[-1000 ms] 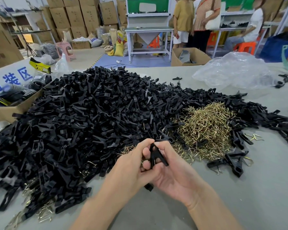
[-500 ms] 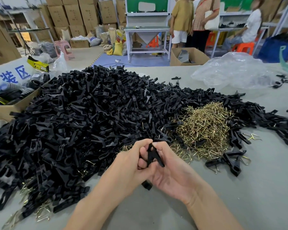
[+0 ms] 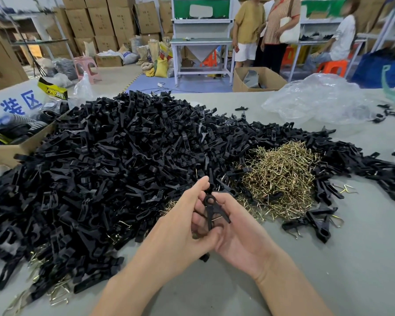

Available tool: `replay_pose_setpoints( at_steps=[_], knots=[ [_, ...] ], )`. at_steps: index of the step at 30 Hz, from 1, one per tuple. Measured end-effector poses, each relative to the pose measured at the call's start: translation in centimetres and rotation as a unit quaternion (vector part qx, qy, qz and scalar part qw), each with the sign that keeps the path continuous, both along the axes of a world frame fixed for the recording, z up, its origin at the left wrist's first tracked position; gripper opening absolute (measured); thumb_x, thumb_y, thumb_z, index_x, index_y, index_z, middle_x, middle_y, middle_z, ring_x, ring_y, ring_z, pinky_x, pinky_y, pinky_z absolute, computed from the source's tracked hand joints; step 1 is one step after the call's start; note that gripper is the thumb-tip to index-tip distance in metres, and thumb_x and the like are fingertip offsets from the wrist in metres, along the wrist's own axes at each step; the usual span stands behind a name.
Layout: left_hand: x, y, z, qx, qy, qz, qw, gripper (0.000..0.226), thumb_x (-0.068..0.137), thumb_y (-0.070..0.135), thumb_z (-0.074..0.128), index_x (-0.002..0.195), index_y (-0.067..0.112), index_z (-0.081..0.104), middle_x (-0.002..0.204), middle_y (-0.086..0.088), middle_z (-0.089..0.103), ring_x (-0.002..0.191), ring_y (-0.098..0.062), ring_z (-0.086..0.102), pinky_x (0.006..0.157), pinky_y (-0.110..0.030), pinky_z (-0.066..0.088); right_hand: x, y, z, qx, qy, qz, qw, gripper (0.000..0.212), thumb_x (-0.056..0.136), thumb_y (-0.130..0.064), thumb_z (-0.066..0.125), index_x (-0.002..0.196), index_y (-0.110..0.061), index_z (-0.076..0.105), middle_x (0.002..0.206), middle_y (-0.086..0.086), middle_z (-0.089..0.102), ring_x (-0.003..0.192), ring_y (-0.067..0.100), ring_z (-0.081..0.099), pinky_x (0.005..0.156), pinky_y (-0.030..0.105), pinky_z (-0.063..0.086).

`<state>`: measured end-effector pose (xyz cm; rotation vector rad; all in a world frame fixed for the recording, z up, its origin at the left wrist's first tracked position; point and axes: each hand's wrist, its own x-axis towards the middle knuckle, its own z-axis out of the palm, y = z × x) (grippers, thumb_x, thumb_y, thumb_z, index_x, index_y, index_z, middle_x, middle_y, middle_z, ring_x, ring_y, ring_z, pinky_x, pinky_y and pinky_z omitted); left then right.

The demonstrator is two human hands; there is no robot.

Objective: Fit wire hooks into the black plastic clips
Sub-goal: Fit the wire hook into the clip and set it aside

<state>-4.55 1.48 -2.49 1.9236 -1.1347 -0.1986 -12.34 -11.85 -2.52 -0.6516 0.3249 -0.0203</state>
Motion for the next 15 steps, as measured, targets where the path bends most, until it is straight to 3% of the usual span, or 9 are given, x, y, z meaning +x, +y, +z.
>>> replay_pose_setpoints(
  at_steps=[2,5,8,11,13,15],
  knots=[
    [0.0,0.1,-0.1,-0.002,-0.027,0.002,1.000,0.087,0.075,0.052,0.068,0.145,0.062,0.019,0.120,0.028,0.053,0.103,0.005,0.062,0.085,-0.027,0.057,0.1,-0.1,-0.1,-0.006,-0.003,-0.005,1.000,0.021,0.094,-0.028,0.061,0.107,-0.014,0.072,0.099,0.007,0.073,0.086,0.023,0.071,0.086,0.036,0.059],
    [0.2,0.1,-0.3,-0.028,-0.070,0.022,0.997,0.077,0.079,0.055,0.064,0.144,0.061,0.023,0.128,0.033,0.050,0.109,0.011,0.058,0.087,-0.013,0.052,0.2,-0.1,-0.2,0.005,-0.026,-0.029,0.999,0.027,0.096,-0.029,0.058,0.110,-0.010,0.071,0.104,0.013,0.073,0.081,0.025,0.074,0.080,0.037,0.062],
    [0.4,0.0,-0.3,-0.103,-0.055,0.061,0.991,0.051,0.092,0.051,0.060,0.139,0.052,0.040,0.126,0.027,0.056,0.110,0.003,0.062,0.085,-0.012,0.050,0.2,-0.1,0.0,-0.014,-0.037,-0.069,0.997,0.032,0.104,-0.035,0.047,0.114,-0.012,0.066,0.102,0.011,0.071,0.092,0.027,0.072,0.086,0.038,0.060],
    [-0.1,-0.7,0.2,-0.150,-0.035,0.095,0.983,0.028,0.096,0.051,0.053,0.124,0.050,0.050,0.116,0.022,0.060,0.106,-0.003,0.064,0.079,-0.012,0.051,0.1,-0.1,0.1,-0.101,-0.030,-0.159,0.982,0.031,0.104,-0.034,0.047,0.112,-0.014,0.069,0.095,0.007,0.069,0.096,0.026,0.071,0.096,0.047,0.057],
    [-1.3,-1.8,0.6,-0.128,-0.026,0.073,0.989,0.031,0.092,0.055,0.055,0.121,0.046,0.054,0.112,0.022,0.060,0.103,-0.002,0.063,0.075,-0.012,0.051,-0.7,-0.3,0.6,-0.161,-0.031,-0.204,0.965,0.030,0.095,-0.038,0.055,0.105,-0.018,0.075,0.098,0.009,0.071,0.100,0.033,0.069,0.101,0.055,0.052],
    [-2.9,-3.6,1.0,-0.100,-0.050,0.035,0.993,0.039,0.087,0.047,0.062,0.123,0.033,0.060,0.111,0.021,0.058,0.103,0.001,0.061,0.079,-0.013,0.050,-2.4,-0.7,1.1,-0.195,-0.041,-0.241,0.950,0.032,0.087,-0.043,0.060,0.103,-0.021,0.077,0.103,0.012,0.071,0.097,0.034,0.065,0.100,0.055,0.052]
  ],
)
